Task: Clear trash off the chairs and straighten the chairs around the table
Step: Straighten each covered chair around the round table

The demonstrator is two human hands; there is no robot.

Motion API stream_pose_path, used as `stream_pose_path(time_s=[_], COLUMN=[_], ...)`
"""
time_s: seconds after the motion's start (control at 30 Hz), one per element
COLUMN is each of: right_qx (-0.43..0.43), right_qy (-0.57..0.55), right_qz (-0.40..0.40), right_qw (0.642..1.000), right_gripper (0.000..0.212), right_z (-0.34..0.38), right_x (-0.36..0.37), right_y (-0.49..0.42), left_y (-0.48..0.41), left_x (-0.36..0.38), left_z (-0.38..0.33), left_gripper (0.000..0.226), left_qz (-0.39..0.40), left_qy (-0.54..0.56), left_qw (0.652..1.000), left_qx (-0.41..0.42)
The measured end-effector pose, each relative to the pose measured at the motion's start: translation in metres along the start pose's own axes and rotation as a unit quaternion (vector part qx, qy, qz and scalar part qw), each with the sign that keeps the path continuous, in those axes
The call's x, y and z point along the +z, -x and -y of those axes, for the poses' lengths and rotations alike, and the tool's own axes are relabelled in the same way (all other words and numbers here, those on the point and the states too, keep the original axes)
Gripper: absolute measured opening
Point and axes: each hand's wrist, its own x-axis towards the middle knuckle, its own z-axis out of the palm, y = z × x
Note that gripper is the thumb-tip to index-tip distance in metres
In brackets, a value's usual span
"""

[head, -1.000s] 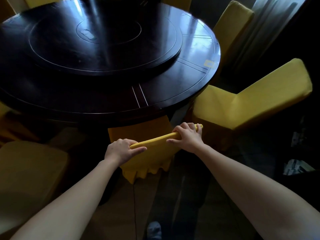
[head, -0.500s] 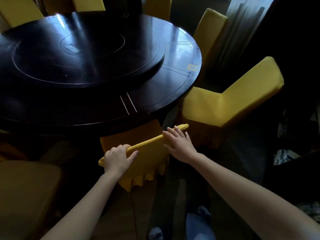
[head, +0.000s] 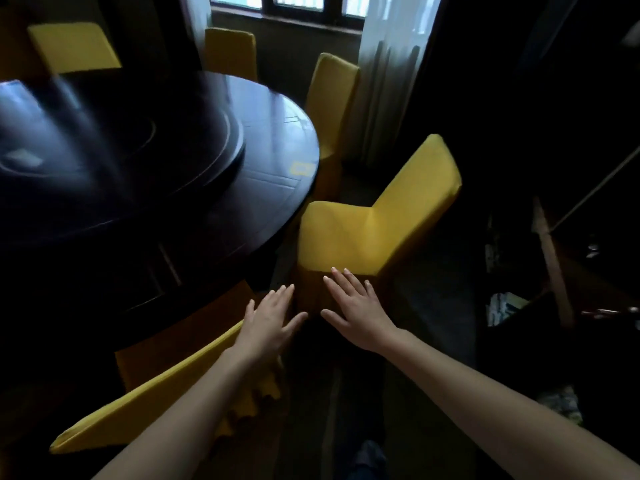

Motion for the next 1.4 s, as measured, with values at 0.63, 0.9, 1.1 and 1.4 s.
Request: stream_pose_path(time_s=[0.63, 0.9, 1.1, 1.4], right_qx=[0.170, 0.206, 0.224, 0.260], right_qy=[-0.061, -0.037, -0.023, -0.023], right_qz=[-0.072, -0.072, -0.049, -0.024], right_qw=[0.981, 0.975, 0.973, 0.965], right_gripper=[0.066, 0.066, 0.067, 0.067], right_z=[-0.271, -0.337, -0.389, -0.493], right_x=[-0.098, -0.110, -0.126, -0.180], right_y=[0.032, 0.028, 0.008, -0.078], left_y=[-0.182, -0.232, -0.291, -0.432], left_x=[0.047, 0.062, 0.078, 0.080], left_z=[-0.265, -0.322, -0.361, -0.412], left_gripper=[0.073, 0.081, 0.117, 0.117], left_qz=[0.020, 0.030, 0.014, 0.004], left_qy=[-0.105, -0.132, -0.115, -0.115], left_qw=[0.976, 0.963, 0.951, 0.955], left_qx=[0.188, 0.235, 0.285, 0.274])
